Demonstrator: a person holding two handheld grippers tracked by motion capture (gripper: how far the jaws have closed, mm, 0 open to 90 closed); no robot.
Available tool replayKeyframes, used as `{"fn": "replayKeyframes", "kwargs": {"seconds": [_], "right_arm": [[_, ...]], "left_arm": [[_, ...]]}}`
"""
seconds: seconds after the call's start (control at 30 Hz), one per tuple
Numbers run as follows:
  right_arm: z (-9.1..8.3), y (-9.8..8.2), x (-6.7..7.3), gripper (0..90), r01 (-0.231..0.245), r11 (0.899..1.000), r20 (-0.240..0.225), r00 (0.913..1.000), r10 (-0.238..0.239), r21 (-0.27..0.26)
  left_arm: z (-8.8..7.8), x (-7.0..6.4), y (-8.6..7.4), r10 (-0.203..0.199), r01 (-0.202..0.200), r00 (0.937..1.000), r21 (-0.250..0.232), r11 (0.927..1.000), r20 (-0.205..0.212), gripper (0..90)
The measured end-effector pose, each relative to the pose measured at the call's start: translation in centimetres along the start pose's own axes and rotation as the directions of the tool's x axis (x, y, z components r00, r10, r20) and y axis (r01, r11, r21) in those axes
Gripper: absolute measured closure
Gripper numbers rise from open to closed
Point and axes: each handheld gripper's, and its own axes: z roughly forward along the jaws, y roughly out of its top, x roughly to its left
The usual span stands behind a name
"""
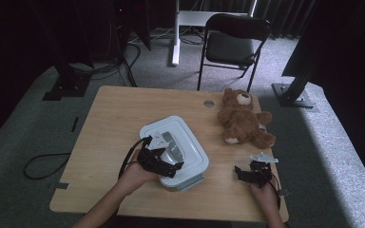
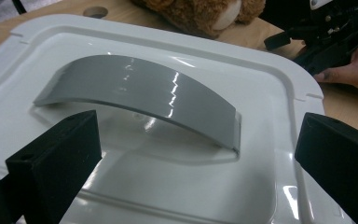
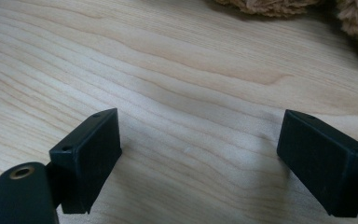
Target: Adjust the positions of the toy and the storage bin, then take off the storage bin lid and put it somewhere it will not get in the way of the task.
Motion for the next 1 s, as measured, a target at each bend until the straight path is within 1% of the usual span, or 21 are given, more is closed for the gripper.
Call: {"fn": "replayKeyframes", "kwargs": {"seconds": [0.23,0.27,0.3,0.43,0.53,0.57,0.67,0.8,0.93,0.97,1.0], "right_arm": [[0.0,0.0,0.0,12.7,0.003,1.000,0.000,1.0000,-0.003,-0.002],[0.0,0.0,0.0,12.7,0.003,1.000,0.000,1.0000,-0.003,-0.002],[0.0,0.0,0.0,12.7,0.002,1.000,0.000,1.0000,-0.002,-0.002],[0.0,0.0,0.0,12.7,0.002,1.000,0.000,1.0000,-0.002,-0.001],[0.0,0.0,0.0,12.7,0.002,1.000,0.000,1.0000,-0.002,-0.001],[0.0,0.0,0.0,12.8,0.002,1.000,0.000,1.0000,-0.002,-0.001],[0.0,0.0,0.0,12.8,0.003,1.000,0.000,1.0000,-0.003,-0.002],[0.0,0.0,0.0,12.9,0.004,1.000,0.000,1.0000,-0.004,-0.002],[-0.1,-0.1,0.0,13.2,0.000,1.000,0.001,1.0000,0.000,-0.001],[-0.1,-0.1,0.0,13.2,0.000,1.000,0.001,1.0000,0.000,-0.001],[-0.1,-0.1,0.0,13.2,0.000,1.000,0.000,1.0000,0.000,-0.001]], "left_arm": [[0.9,0.0,0.2,-0.011,0.011,0.9998,0.001,0.9999,0.014,1.4],[1.0,0.0,0.2,-0.009,0.009,0.9998,0.000,1.0000,0.017,6.5],[1.1,0.0,0.2,-0.007,0.007,0.9997,0.006,1.0000,0.023,7.0],[1.5,0.0,0.1,-0.027,0.027,0.9995,0.001,0.9996,0.016,7.1],[1.5,-0.1,0.1,-0.025,0.025,0.9996,-0.002,0.9997,0.008,7.2],[1.4,-0.1,0.0,-0.018,0.018,0.9998,-0.012,0.9998,0.002,16.6],[1.4,-0.2,-0.1,-0.025,0.025,0.9997,-0.025,0.9994,0.003,16.6],[1.5,-0.4,-0.2,-0.026,0.026,0.9996,-0.035,0.9990,-0.014,17.2],[1.4,-0.4,-0.3,-0.020,0.019,0.9997,-0.048,0.9987,-0.016,25.3],[1.4,-0.4,-0.4,-0.015,0.014,0.9998,-0.054,0.9984,-0.015,27.8],[1.4,-0.4,-0.4,-0.001,-0.001,0.9996,-0.057,0.9984,-0.028,32.7]]}}
